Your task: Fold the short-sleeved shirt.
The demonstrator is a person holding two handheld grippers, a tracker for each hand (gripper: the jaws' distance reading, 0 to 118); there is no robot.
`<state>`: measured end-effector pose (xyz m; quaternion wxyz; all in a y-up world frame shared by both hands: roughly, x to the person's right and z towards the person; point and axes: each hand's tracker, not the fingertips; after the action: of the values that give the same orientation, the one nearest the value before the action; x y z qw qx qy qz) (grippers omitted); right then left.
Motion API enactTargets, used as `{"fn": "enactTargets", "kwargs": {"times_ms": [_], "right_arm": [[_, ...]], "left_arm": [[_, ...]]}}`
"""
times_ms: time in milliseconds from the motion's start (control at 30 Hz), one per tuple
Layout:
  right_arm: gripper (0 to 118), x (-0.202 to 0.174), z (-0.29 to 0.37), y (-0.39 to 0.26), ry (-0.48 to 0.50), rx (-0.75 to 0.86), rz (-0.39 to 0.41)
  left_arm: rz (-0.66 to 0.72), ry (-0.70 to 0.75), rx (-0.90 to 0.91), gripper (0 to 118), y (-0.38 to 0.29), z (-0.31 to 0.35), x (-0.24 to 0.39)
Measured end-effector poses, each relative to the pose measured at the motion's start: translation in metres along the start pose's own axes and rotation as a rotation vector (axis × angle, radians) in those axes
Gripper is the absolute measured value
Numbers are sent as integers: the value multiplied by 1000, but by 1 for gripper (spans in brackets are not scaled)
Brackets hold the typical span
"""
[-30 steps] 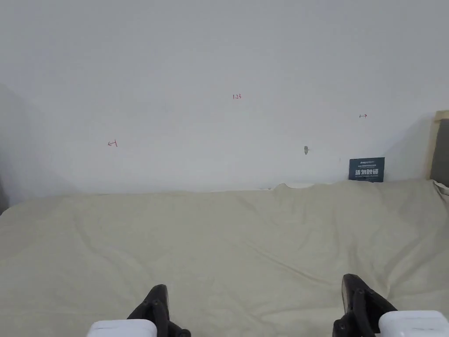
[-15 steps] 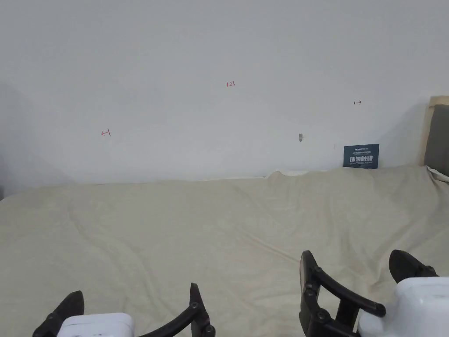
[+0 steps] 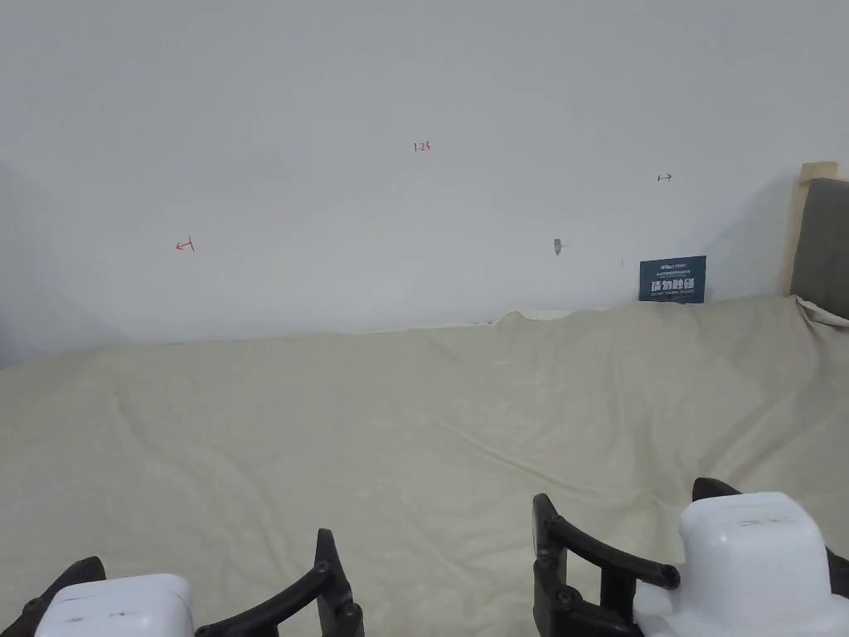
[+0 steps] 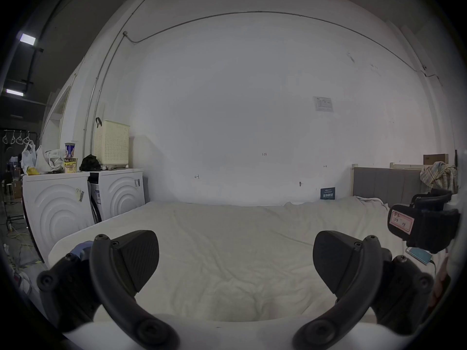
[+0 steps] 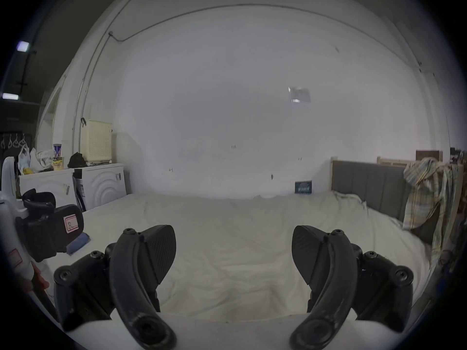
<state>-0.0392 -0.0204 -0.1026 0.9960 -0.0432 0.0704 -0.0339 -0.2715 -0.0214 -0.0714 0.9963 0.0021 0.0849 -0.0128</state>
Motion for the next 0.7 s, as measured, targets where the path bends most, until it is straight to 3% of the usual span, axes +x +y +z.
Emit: {"fn": "enactTargets", "kwargs": {"times_ms": [200,400,633,700], "right_arm": [[97,8,-8,-3,-13,-68,-10],[97,27,-14,3,-54,-191,-140],[97,39,-14,6,-109,-199,-150],[97,38,-13,6,-124,-206,-114]], "left_arm": [[6,-11,-17,118,2,-3,-3],[-15,-17,-56,118,-3,-10,-4],[-8,-42,-78,118,-7,-15,-5],[-6,-40,-85,118,-8,-16,-5]]}}
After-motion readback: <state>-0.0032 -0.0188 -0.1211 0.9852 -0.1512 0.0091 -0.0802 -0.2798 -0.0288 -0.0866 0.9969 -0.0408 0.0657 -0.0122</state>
